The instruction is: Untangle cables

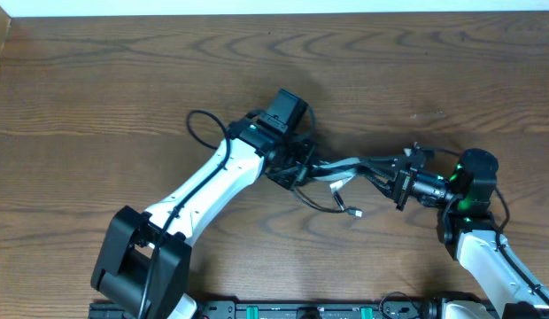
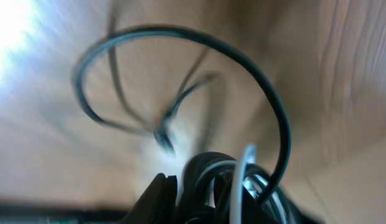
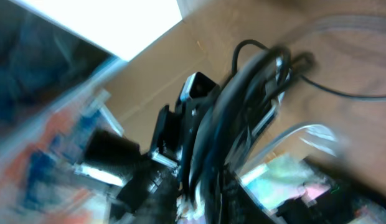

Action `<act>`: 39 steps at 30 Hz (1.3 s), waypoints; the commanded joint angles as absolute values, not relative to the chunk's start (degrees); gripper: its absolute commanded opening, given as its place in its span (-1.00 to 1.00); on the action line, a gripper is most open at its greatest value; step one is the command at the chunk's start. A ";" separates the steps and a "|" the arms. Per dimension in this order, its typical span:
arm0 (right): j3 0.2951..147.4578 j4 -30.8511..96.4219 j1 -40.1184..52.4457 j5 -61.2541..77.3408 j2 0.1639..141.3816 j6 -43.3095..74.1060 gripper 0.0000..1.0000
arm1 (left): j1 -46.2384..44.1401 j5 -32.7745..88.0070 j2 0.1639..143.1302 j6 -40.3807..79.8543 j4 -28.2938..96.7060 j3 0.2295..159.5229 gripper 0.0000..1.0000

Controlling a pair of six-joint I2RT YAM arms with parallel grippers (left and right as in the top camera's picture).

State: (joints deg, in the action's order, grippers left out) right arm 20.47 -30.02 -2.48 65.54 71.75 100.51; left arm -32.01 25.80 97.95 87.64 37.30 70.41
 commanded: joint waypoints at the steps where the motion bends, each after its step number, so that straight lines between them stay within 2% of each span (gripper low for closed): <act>1: 20.95 -30.41 -3.01 62.87 71.26 79.24 -0.39 | -30.92 16.78 98.48 81.80 37.69 69.97 -0.85; 6: 20.95 -30.41 -3.01 62.92 71.26 62.35 0.01 | -30.52 16.78 98.48 77.73 37.65 69.97 -0.85; 8: 20.95 -30.41 -3.01 63.59 71.26 56.27 0.10 | -30.02 16.80 98.48 73.93 37.63 69.97 -0.85; 11: 20.95 -30.44 -2.90 66.30 71.26 44.66 0.09 | -29.45 16.91 98.48 66.83 37.69 69.97 -0.85; 15: 20.95 -31.90 -2.90 71.48 71.24 37.87 0.07 | -29.36 18.13 98.48 61.73 38.96 70.06 -0.85; 19: 20.95 -37.54 -2.31 77.17 71.24 36.58 0.05 | -29.36 21.80 98.48 56.49 39.81 70.11 -0.85; 23: 20.97 -41.60 0.45 78.59 71.24 38.15 0.15 | -29.36 25.80 98.48 49.54 39.94 70.11 -0.85; 29: 20.97 -41.56 6.66 76.97 71.24 33.54 0.16 | -29.36 28.23 98.48 51.11 41.52 70.28 -0.85; 32: 20.97 -40.42 8.60 73.45 71.24 30.39 0.15 | -29.12 33.19 98.48 51.27 41.76 70.41 -0.85; 39: 21.02 -30.59 9.21 61.36 71.24 20.82 0.33 | -26.63 35.33 98.48 53.45 43.48 70.41 -0.85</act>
State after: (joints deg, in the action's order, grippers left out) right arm 20.58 -33.15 8.82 69.87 71.57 28.12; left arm -28.51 32.75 97.95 52.69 42.70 70.28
